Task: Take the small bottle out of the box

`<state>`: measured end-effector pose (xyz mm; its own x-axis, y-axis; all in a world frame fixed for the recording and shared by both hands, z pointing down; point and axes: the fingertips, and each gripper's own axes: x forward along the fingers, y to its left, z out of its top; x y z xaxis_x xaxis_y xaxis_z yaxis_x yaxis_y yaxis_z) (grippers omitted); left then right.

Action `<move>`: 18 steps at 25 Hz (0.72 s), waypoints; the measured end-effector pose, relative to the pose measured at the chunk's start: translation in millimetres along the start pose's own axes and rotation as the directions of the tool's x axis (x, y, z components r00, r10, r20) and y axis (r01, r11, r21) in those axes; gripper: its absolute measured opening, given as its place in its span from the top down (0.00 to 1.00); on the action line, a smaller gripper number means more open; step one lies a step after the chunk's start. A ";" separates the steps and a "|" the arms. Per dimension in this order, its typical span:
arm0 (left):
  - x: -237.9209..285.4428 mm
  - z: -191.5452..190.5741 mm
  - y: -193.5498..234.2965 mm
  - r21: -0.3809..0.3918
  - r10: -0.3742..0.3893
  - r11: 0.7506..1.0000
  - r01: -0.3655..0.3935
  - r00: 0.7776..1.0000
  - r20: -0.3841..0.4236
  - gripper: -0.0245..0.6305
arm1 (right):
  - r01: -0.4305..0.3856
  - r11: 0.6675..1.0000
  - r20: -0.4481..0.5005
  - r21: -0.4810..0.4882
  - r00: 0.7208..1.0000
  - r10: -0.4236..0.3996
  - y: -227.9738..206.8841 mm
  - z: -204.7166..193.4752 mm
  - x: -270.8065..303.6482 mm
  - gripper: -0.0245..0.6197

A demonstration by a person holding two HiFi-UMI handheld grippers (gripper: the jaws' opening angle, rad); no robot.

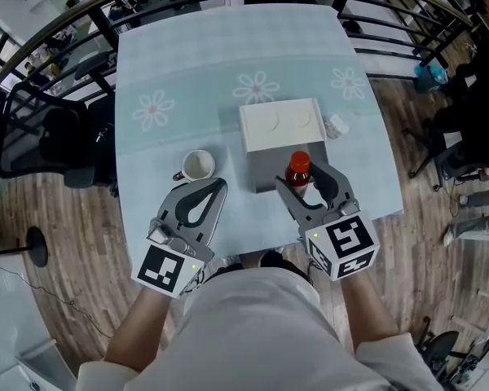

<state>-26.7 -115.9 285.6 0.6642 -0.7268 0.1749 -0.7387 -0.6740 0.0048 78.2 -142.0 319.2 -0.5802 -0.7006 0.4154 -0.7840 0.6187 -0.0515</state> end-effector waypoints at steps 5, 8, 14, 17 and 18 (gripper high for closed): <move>3.3 -0.3 -2.2 0.000 -0.002 1.000 0.002 1.000 0.002 0.93 | -0.001 1.000 0.007 -0.005 1.000 0.001 -1.6 1.3 -2.1 0.58; 5.1 -0.5 -2.6 -0.002 -0.002 1.000 0.002 1.000 0.000 0.93 | -0.001 1.000 0.008 -0.009 1.000 0.001 -2.7 2.2 -2.8 0.58; 7.0 -1.8 -3.2 -0.005 -0.001 1.000 0.001 1.000 -0.001 0.93 | 0.000 1.000 0.009 -0.009 1.000 0.000 -2.8 1.1 -4.4 0.58; 8.2 -3.6 -4.0 -0.006 -0.003 1.000 0.003 1.000 -0.002 0.93 | 0.002 1.000 0.008 -0.007 1.000 -0.001 -3.5 -1.0 -4.7 0.58; 8.6 -3.9 -4.3 -0.006 -0.003 1.000 0.003 1.000 -0.003 0.93 | 0.002 1.000 0.008 -0.006 1.000 -0.002 -3.9 -1.6 -4.8 0.58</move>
<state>-18.3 -118.7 290.9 0.6665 -0.7241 0.1774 -0.7372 -0.6756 0.0116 84.4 -140.4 318.8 -0.5801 -0.7046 0.4086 -0.7840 0.6192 -0.0452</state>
